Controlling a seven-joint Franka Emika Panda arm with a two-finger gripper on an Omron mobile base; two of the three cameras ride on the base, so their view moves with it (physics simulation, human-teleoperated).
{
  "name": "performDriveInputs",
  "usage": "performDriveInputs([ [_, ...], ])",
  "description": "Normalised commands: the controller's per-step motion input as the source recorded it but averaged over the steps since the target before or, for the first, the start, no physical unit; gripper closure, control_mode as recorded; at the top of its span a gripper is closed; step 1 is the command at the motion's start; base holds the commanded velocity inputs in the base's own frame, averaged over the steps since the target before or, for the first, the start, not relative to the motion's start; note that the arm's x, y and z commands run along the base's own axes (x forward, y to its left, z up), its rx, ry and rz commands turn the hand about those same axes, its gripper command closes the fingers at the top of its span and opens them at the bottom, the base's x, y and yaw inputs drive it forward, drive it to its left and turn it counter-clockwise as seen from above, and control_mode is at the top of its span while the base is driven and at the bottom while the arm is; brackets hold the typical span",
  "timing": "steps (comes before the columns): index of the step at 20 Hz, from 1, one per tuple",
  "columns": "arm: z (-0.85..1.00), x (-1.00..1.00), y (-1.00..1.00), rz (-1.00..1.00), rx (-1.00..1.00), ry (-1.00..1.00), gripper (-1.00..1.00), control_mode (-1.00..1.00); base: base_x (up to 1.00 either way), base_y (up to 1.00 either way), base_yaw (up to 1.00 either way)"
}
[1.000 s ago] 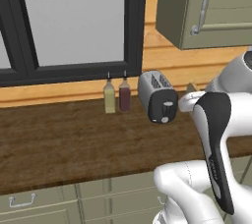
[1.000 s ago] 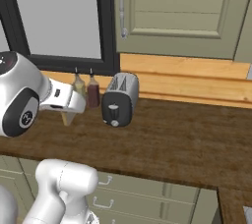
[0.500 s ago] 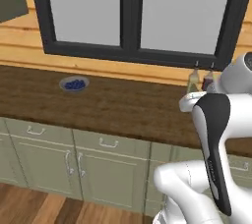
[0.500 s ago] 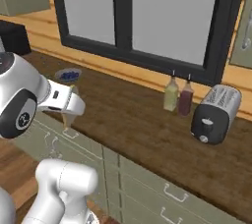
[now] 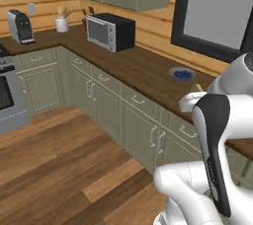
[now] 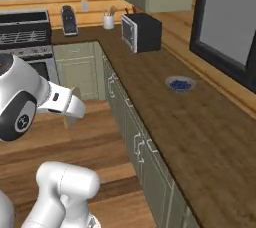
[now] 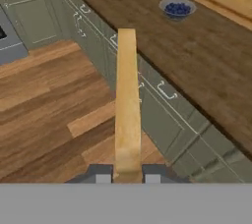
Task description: Start the toaster. Once the lever pops up, take the bread to the plate on the dining counter.
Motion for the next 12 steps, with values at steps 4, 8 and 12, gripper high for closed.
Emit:
performDriveInputs([
  [4,0.00,0.00,0.00,0.00,0.00,0.00,1.00,1.00,-0.18,0.04,1.00],
  [8,0.00,0.00,0.00,0.00,0.00,0.00,1.00,1.00,-0.18,0.00,1.00],
  [12,0.00,0.00,0.00,0.00,0.00,0.00,1.00,1.00,-0.15,0.03,1.00],
])
